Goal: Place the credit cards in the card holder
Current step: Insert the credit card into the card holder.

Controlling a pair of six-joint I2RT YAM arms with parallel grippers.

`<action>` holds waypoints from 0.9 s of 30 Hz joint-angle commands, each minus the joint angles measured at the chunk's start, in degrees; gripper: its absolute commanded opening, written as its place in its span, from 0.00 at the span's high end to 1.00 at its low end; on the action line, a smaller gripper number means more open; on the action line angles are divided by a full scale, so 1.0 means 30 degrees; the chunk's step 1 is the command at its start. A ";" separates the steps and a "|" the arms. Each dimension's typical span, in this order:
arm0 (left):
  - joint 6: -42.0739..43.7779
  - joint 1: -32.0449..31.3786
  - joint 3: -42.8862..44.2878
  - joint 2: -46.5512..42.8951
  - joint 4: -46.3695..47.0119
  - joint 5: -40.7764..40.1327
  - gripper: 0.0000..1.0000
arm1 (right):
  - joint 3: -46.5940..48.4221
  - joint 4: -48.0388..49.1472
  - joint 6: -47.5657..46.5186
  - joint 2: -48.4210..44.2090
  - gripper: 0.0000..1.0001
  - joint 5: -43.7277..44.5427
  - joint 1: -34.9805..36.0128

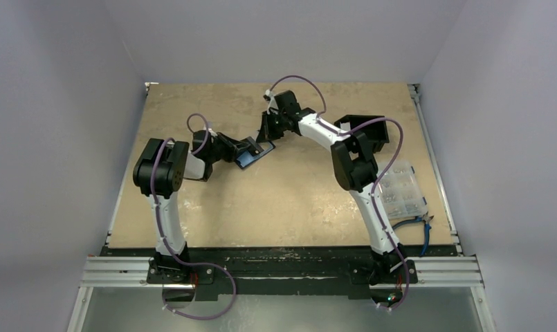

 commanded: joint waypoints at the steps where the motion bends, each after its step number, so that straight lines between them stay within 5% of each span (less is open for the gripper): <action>1: 0.0724 -0.0207 0.0408 -0.0197 -0.1963 -0.1222 1.00 | 0.1165 -0.1368 -0.0716 -0.1066 0.95 0.0608 -0.0405; 18: 0.0523 -0.0215 0.0406 0.0015 -0.1768 -0.0930 1.00 | 0.2095 -0.1853 -0.1525 0.0947 0.68 0.0569 -0.0908; 23: 0.0538 -0.0237 0.0406 0.0009 -0.1798 -0.1018 1.00 | 0.1941 -0.1854 -0.1740 0.1237 0.68 0.0582 -0.0908; 27: 0.0436 -0.0486 0.0571 0.0173 -0.1709 -0.1203 1.00 | 0.1381 -0.1444 -0.1616 0.1155 0.79 0.0024 -0.0810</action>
